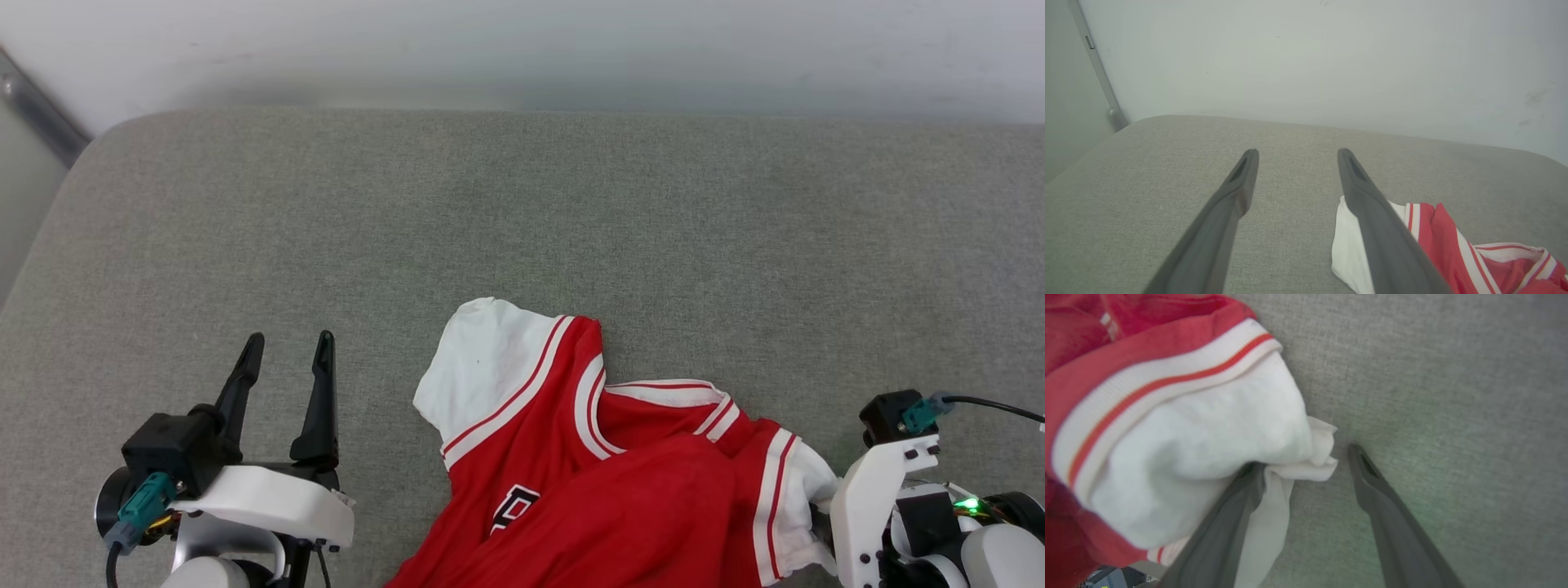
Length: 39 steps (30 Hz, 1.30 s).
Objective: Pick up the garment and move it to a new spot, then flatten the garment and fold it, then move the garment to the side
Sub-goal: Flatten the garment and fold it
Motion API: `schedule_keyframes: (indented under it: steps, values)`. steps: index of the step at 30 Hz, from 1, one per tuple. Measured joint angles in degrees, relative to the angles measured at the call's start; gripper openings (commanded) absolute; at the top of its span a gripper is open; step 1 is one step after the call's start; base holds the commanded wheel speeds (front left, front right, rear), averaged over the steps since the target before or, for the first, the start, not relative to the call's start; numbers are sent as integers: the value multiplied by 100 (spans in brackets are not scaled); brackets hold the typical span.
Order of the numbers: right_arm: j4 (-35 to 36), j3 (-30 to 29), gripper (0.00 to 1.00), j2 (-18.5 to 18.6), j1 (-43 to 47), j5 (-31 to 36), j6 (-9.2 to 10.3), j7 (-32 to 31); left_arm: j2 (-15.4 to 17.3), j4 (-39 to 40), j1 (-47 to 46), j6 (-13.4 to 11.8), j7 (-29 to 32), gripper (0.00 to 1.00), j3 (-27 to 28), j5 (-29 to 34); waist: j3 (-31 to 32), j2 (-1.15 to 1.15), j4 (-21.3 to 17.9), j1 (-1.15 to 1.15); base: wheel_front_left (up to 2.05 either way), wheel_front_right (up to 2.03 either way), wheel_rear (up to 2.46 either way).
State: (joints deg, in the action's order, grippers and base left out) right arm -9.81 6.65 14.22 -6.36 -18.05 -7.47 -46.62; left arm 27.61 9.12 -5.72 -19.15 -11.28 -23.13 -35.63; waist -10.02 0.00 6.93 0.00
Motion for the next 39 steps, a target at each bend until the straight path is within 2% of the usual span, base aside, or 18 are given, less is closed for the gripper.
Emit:
schedule_keyframes:
  steps: [1,2,3,8,13,15,16,18,27,31,39]
  values:
    - [-44,5,44,2,-27,-37,7,-26,-2,-27,0,1,0,100,4,-9,6,0,0,0,0,0,0]
    - [-96,4,11,0,-43,-73,7,-37,-4,-52,0,9,-2,100,8,-31,17,0,-1,0,0,0,0]
    - [-135,12,0,-1,-59,-89,7,-51,-11,-80,0,12,0,100,7,-46,41,0,-4,0,0,0,0]
    - [-230,-32,0,-40,-46,-158,-5,78,12,-231,3,103,80,100,-27,-143,236,0,-49,0,0,0,0]
    - [-2,-565,0,-35,-94,-21,-3,437,155,-320,-202,279,391,100,-47,-255,450,0,-144,0,0,0,0]
    - [103,-726,0,-42,-135,64,-4,457,223,-400,-450,474,593,100,-49,-382,515,0,-194,0,0,0,0]
    - [225,-925,0,-96,-157,129,-4,470,292,-570,-815,722,860,100,-11,-602,583,0,-309,0,0,0,0]
    - [319,-1012,0,-126,-183,203,-4,450,361,-778,-1114,911,1158,100,-29,-753,616,0,-392,0,0,0,0]
    - [628,-889,0,-396,-342,391,-4,399,581,-1990,-2313,1896,3223,100,-615,-1455,367,0,-804,0,0,0,0]
    - [683,-736,0,-490,-427,453,-3,401,542,-2569,-2704,2173,3853,100,-811,-1636,146,0,-971,0,0,0,0]
    - [650,-474,0,-623,-736,460,-3,527,312,-3753,-3331,2476,4581,100,-1058,-1922,-356,0,-1247,0,0,0,0]
